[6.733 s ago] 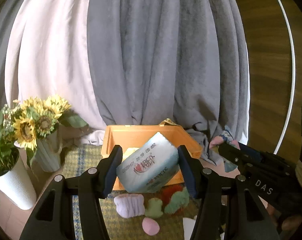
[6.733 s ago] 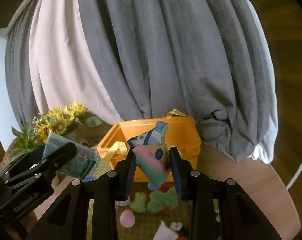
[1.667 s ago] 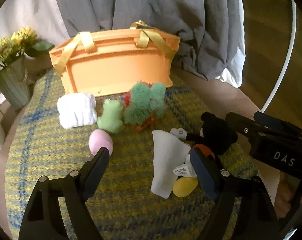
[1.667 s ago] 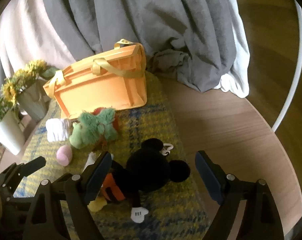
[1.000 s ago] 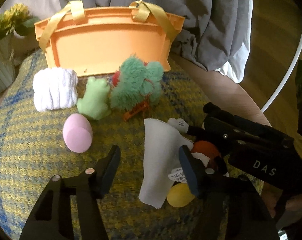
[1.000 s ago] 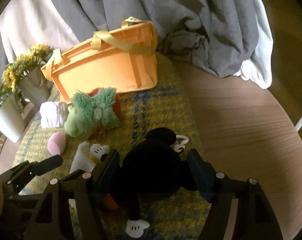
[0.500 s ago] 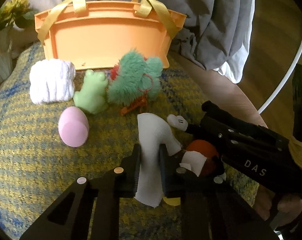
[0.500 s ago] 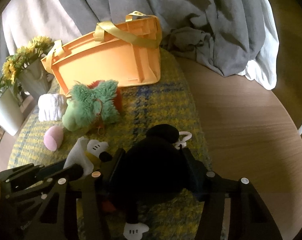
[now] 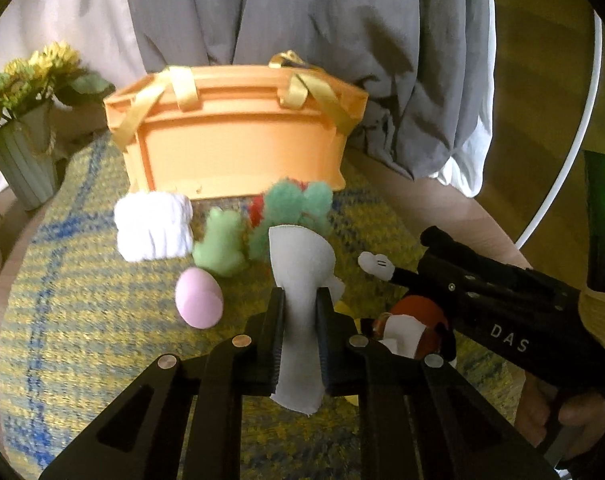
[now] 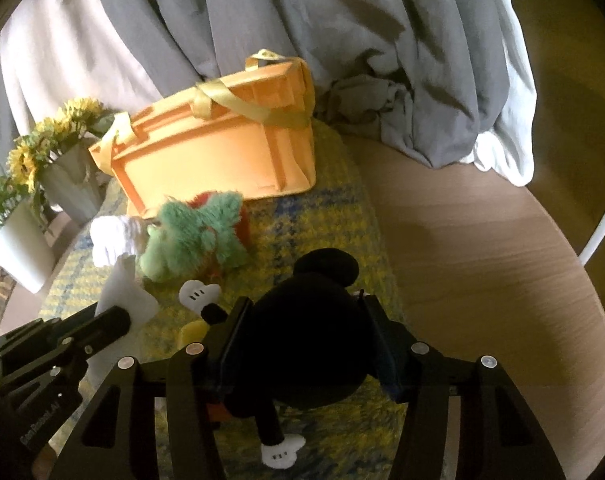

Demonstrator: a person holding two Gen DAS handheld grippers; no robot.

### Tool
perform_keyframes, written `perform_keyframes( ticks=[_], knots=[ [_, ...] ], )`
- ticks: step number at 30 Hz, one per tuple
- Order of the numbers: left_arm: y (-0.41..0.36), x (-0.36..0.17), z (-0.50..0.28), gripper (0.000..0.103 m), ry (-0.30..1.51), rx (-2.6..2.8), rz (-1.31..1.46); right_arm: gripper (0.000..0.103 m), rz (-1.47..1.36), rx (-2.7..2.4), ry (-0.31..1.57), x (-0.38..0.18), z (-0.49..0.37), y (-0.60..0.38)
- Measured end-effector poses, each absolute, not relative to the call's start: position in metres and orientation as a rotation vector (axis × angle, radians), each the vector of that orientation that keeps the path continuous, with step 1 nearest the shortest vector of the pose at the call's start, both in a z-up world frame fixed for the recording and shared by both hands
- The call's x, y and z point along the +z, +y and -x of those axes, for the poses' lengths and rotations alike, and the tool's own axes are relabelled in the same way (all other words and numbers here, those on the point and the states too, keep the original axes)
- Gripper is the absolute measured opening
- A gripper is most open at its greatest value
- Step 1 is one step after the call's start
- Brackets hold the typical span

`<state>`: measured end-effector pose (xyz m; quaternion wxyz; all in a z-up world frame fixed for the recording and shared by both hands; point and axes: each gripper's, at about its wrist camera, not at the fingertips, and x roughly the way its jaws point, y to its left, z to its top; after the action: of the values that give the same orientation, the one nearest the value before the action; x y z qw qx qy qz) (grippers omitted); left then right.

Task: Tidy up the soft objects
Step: 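Lift the white cloth and Mickey plush over the orange crate with both grippers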

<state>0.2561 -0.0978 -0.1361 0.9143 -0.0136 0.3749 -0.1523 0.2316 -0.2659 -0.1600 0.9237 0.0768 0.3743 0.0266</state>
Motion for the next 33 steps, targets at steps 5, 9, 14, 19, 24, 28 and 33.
perform_keyframes(
  ticks=[5, 9, 14, 19, 24, 28, 33],
  knots=[
    [-0.092, -0.121, -0.25, 0.016, 0.744, -0.305, 0.045, 0.056, -0.154, 0.043, 0.729, -0.141, -0.224, -0.262],
    [-0.087, -0.108, -0.242, 0.016, 0.715, -0.297, 0.048, 0.056, -0.145, 0.047, 0.705, -0.128, -0.22, -0.258],
    [-0.082, -0.09, -0.235, 0.016, 0.667, -0.281, 0.043, 0.056, -0.124, 0.044, 0.654, -0.108, -0.214, -0.253],
    [-0.076, -0.072, -0.233, 0.016, 0.619, -0.268, 0.036, 0.056, -0.1, 0.025, 0.588, -0.085, -0.208, -0.246],
    [-0.069, -0.054, -0.231, 0.016, 0.567, -0.264, 0.037, 0.056, -0.089, 0.018, 0.534, -0.064, -0.205, -0.24],
    [-0.063, -0.04, -0.231, 0.016, 0.528, -0.259, 0.036, 0.056, -0.097, 0.024, 0.494, -0.05, -0.205, -0.235],
    [-0.054, -0.022, -0.233, 0.016, 0.473, -0.244, 0.027, 0.056, -0.097, 0.028, 0.445, -0.033, -0.206, -0.227]
  ],
)
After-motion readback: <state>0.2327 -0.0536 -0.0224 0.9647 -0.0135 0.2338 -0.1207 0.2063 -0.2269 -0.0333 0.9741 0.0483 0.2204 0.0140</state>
